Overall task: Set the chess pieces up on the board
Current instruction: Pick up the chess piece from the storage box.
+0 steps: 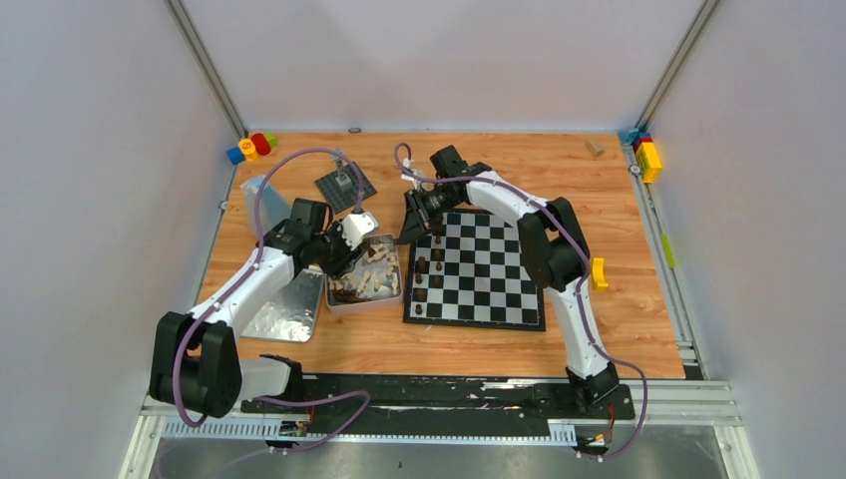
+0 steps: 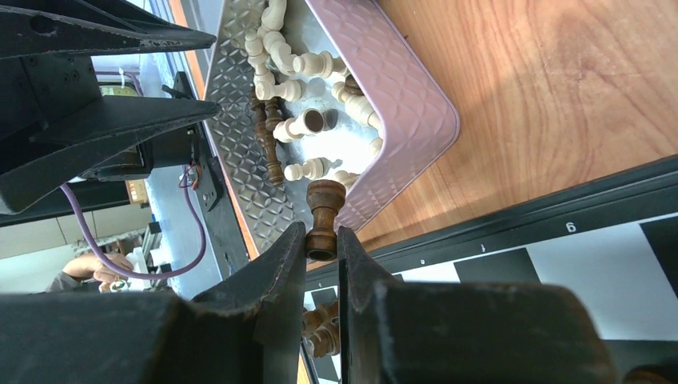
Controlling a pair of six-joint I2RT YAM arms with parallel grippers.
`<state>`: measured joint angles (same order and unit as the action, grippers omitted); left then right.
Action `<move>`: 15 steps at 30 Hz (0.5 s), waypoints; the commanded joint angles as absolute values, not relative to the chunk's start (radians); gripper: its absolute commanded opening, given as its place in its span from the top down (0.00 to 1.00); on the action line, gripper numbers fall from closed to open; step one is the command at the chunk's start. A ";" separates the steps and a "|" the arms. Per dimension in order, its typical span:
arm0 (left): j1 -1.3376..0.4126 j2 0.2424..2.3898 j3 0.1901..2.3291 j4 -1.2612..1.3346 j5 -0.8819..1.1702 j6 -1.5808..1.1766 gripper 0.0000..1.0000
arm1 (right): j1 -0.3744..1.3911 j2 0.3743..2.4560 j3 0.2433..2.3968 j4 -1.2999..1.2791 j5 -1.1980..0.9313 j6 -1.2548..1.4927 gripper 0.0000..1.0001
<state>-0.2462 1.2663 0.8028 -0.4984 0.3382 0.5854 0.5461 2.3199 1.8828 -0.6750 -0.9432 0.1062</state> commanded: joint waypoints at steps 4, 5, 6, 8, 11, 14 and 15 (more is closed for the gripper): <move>-0.243 1.267 0.826 -0.489 0.364 0.594 0.48 | 0.536 2.236 1.956 -0.700 -0.919 0.058 1.00; -0.243 1.267 0.826 -0.489 0.366 0.591 0.48 | 0.533 2.235 1.967 -0.709 -0.911 0.051 1.00; -0.243 1.267 0.827 -0.489 0.366 0.589 0.48 | 0.531 2.232 1.979 -0.721 -0.898 0.043 1.00; -0.243 1.268 0.830 -0.489 0.370 0.583 0.48 | 0.530 2.230 2.002 -0.754 -0.861 0.019 1.00; -0.244 1.268 0.836 -0.492 0.375 0.569 0.48 | 0.529 2.224 2.040 -0.812 -0.777 -0.035 1.00; -0.244 1.268 0.845 -0.493 0.375 0.557 0.47 | 0.530 2.230 2.091 -0.880 -0.662 -0.097 1.00; -0.243 1.267 0.847 -0.494 0.376 0.552 0.47 | 0.530 2.238 2.116 -0.908 -0.619 -0.120 1.00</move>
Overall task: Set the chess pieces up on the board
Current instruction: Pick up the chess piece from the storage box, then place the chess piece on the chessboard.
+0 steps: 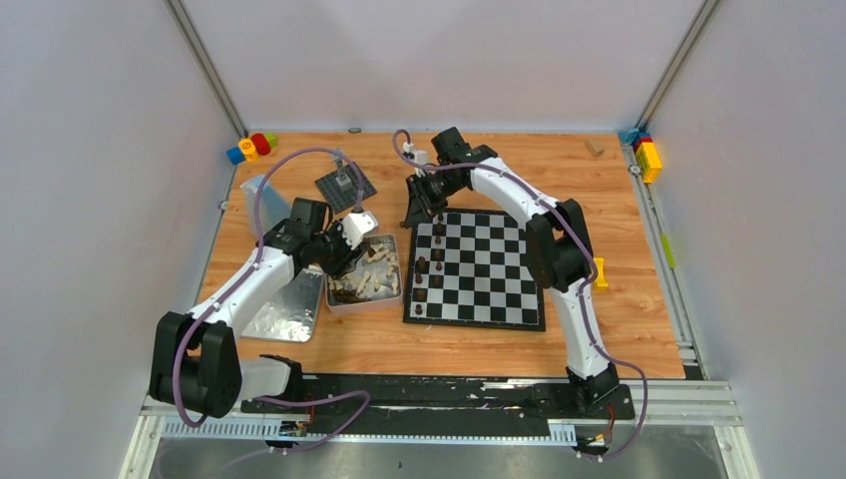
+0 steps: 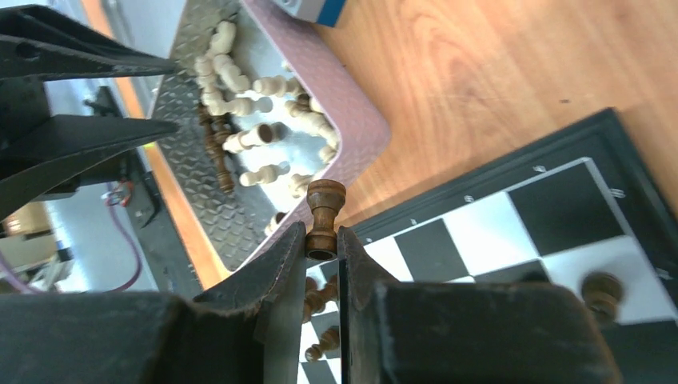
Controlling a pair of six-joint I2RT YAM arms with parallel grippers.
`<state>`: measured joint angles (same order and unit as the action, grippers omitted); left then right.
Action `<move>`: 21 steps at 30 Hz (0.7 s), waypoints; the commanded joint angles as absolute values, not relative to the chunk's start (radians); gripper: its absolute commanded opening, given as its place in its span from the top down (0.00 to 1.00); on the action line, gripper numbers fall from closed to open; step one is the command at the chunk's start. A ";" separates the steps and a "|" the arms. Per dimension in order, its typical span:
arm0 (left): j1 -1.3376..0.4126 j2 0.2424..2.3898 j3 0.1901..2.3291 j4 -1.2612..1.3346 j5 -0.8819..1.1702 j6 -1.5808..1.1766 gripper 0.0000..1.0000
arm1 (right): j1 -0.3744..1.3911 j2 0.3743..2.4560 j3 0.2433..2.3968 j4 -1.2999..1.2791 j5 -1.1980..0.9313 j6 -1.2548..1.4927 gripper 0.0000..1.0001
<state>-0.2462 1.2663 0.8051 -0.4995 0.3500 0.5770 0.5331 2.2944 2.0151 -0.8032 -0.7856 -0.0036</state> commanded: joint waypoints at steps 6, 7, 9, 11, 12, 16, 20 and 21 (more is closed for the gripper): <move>-0.244 1.267 0.868 -0.516 0.386 0.539 0.46 | 0.533 2.290 2.230 -1.031 -0.407 -0.244 1.00; -0.244 1.265 0.869 -0.518 0.383 0.537 0.45 | 0.532 2.295 2.243 -1.036 -0.376 -0.261 1.00; -0.243 1.260 0.869 -0.514 0.376 0.533 0.44 | 0.536 2.307 2.267 -1.047 -0.320 -0.295 1.00; -0.244 1.252 0.868 -0.512 0.365 0.532 0.42 | 0.542 2.326 2.295 -1.063 -0.270 -0.331 1.00; -0.243 1.249 0.868 -0.511 0.362 0.532 0.40 | 0.546 2.337 2.308 -1.074 -0.248 -0.349 1.00; -0.244 1.242 0.866 -0.504 0.351 0.532 0.34 | 0.566 2.378 2.344 -1.094 -0.177 -0.411 1.00; -0.244 1.246 0.864 -0.500 0.345 0.530 0.31 | 0.581 2.409 2.368 -1.098 -0.140 -0.446 0.99; -0.243 1.247 0.864 -0.499 0.344 0.529 0.31 | 0.585 2.415 2.373 -1.098 -0.132 -0.453 0.99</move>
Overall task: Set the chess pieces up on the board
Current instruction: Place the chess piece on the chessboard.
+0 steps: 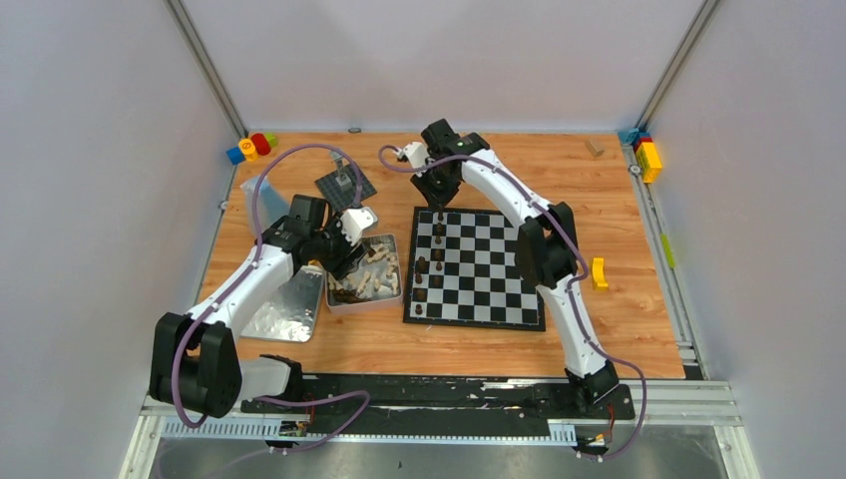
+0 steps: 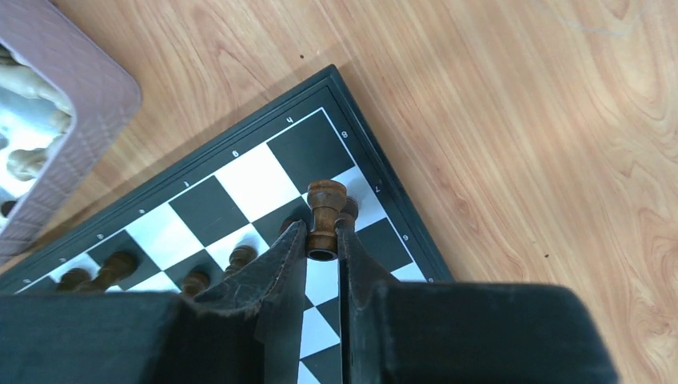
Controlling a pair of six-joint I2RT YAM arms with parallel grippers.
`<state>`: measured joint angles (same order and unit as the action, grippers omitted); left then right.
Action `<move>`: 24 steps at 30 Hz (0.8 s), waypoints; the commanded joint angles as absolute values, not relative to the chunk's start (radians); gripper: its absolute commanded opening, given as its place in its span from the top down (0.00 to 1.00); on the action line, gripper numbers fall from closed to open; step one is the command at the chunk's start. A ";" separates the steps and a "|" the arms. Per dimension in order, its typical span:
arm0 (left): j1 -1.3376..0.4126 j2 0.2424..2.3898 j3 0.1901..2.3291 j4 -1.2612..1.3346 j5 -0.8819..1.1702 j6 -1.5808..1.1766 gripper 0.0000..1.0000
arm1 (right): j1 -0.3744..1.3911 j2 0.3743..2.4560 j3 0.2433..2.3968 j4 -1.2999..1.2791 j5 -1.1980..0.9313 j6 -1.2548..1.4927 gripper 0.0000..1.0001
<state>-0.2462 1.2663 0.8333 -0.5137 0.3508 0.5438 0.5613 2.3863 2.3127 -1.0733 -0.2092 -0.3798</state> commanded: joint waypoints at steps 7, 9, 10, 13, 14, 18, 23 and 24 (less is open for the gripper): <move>-0.244 1.246 0.859 -0.494 0.338 0.529 0.29 | 0.607 2.436 2.394 -1.098 -0.115 -0.483 0.99; -0.244 1.246 0.858 -0.493 0.338 0.529 0.29 | 0.613 2.438 2.397 -1.098 -0.114 -0.488 0.99; -0.243 1.247 0.858 -0.492 0.338 0.529 0.29 | 0.616 2.440 2.397 -1.098 -0.114 -0.490 0.99; -0.244 1.248 0.855 -0.490 0.336 0.528 0.29 | 0.622 2.447 2.399 -1.098 -0.112 -0.497 0.99; -0.243 1.248 0.855 -0.487 0.336 0.528 0.29 | 0.624 2.450 2.398 -1.098 -0.105 -0.500 0.99; -0.244 1.245 0.853 -0.487 0.335 0.525 0.29 | 0.631 2.459 2.399 -1.098 -0.091 -0.509 0.97; -0.244 1.246 0.853 -0.486 0.336 0.523 0.28 | 0.635 2.465 2.400 -1.097 -0.087 -0.511 0.94; -0.242 1.247 0.853 -0.485 0.335 0.523 0.28 | 0.635 2.466 2.400 -1.098 -0.085 -0.511 0.94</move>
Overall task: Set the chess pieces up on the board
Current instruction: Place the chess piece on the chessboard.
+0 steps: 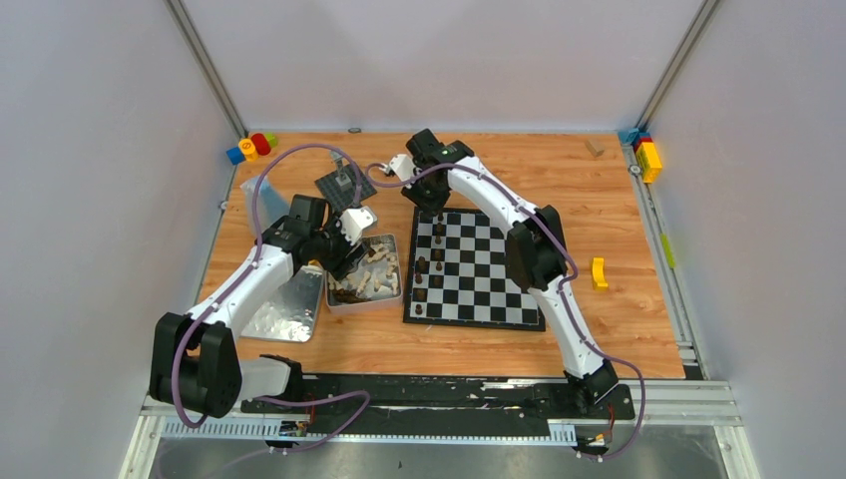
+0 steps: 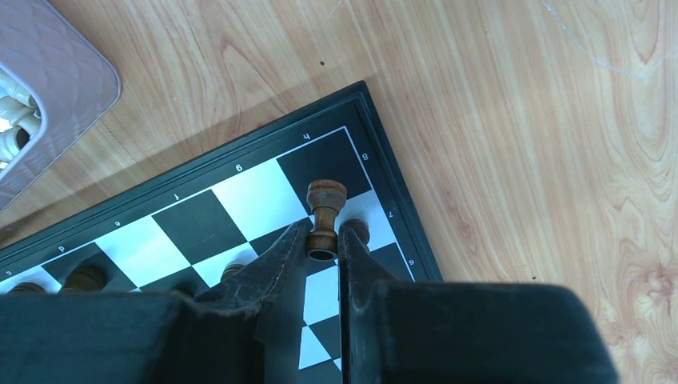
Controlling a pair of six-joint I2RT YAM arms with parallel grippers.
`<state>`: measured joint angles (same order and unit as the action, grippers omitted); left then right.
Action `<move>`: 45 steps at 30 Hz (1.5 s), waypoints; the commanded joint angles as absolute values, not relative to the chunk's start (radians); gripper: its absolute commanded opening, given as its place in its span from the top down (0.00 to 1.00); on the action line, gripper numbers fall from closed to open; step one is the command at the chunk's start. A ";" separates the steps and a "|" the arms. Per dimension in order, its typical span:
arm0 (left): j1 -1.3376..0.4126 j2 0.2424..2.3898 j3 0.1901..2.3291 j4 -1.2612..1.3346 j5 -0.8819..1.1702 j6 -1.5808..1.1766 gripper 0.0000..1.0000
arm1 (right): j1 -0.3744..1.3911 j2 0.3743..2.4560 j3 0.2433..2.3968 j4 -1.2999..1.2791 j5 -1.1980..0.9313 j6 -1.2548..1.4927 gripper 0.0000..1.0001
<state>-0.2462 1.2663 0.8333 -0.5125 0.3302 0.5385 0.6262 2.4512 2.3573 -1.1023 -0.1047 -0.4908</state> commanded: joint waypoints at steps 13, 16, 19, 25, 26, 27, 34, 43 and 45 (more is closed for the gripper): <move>-0.243 1.249 0.845 -0.480 0.334 0.527 0.27 | 0.650 2.473 2.384 -1.098 -0.077 -0.516 0.89; -0.243 1.249 0.846 -0.481 0.333 0.526 0.27 | 0.652 2.474 2.381 -1.098 -0.070 -0.518 0.87; -0.244 1.247 0.845 -0.482 0.333 0.526 0.27 | 0.653 2.472 2.379 -1.098 -0.067 -0.518 0.85; -0.244 1.247 0.844 -0.482 0.331 0.527 0.27 | 0.655 2.456 2.361 -1.098 -0.065 -0.517 0.85; -0.244 1.245 0.844 -0.482 0.332 0.526 0.27 | 0.655 2.456 2.358 -1.098 -0.065 -0.517 0.85; -0.243 1.245 0.844 -0.482 0.332 0.526 0.27 | 0.655 2.454 2.353 -1.098 -0.063 -0.517 0.85; -0.243 1.243 0.841 -0.482 0.333 0.526 0.27 | 0.657 2.460 2.352 -1.097 -0.055 -0.518 0.82; -0.243 1.242 0.838 -0.481 0.331 0.527 0.26 | 0.657 2.465 2.356 -1.090 -0.043 -0.522 0.78; -0.243 1.242 0.839 -0.480 0.332 0.528 0.26 | 0.657 2.465 2.358 -1.089 -0.043 -0.522 0.77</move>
<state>-0.2462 1.2663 0.8333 -0.5121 0.3298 0.5369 0.6479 2.4706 2.3474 -1.1027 -0.0601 -0.5060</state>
